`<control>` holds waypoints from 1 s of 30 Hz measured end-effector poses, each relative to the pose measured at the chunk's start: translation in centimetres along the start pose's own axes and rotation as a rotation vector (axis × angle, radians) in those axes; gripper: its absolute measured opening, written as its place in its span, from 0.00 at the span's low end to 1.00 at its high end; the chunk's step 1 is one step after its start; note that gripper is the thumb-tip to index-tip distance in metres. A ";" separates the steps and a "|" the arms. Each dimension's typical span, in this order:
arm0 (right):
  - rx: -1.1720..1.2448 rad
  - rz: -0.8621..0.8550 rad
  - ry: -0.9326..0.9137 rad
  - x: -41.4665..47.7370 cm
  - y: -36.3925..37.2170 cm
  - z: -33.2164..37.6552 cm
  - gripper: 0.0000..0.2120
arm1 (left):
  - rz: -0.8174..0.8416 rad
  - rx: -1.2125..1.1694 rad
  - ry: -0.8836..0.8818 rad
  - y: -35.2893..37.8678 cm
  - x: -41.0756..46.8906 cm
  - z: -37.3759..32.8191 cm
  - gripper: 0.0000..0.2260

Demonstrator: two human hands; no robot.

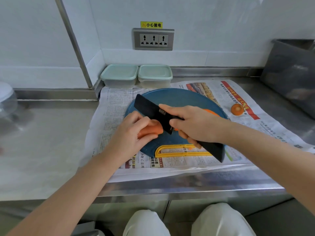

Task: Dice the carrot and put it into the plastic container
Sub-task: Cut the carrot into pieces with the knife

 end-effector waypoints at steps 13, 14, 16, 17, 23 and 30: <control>-0.042 0.032 -0.020 -1.9 -2.1 0.3 0.27 | -0.010 -0.016 -0.007 0.2 -0.1 -0.1 0.15; -0.050 0.031 -0.022 -1.9 -2.0 0.3 0.27 | -0.011 -0.015 -0.006 0.2 -0.1 -0.1 0.15; -0.064 0.031 -0.029 -1.9 -2.0 0.4 0.27 | -0.012 -0.024 -0.006 0.1 -0.1 -0.1 0.15; -0.071 0.034 -0.033 -1.8 -2.0 0.5 0.26 | -0.009 -0.027 -0.009 0.1 0.0 -0.2 0.15; -0.038 0.085 -0.015 -1.0 -2.0 0.6 0.27 | 0.003 -0.026 -0.010 -0.1 0.1 -0.5 0.15; -0.016 0.141 0.011 0.2 -1.6 0.8 0.27 | 0.023 -0.007 -0.016 0.0 0.1 -0.4 0.15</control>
Point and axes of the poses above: each hand's wrist, its own x-axis towards the middle knuckle, its own y-axis out of the palm, z = x × y, the point moved 1 cm from there along x, towards the middle knuckle, and after that the axes turned 5 degrees about -x, right-handed, at the moved point
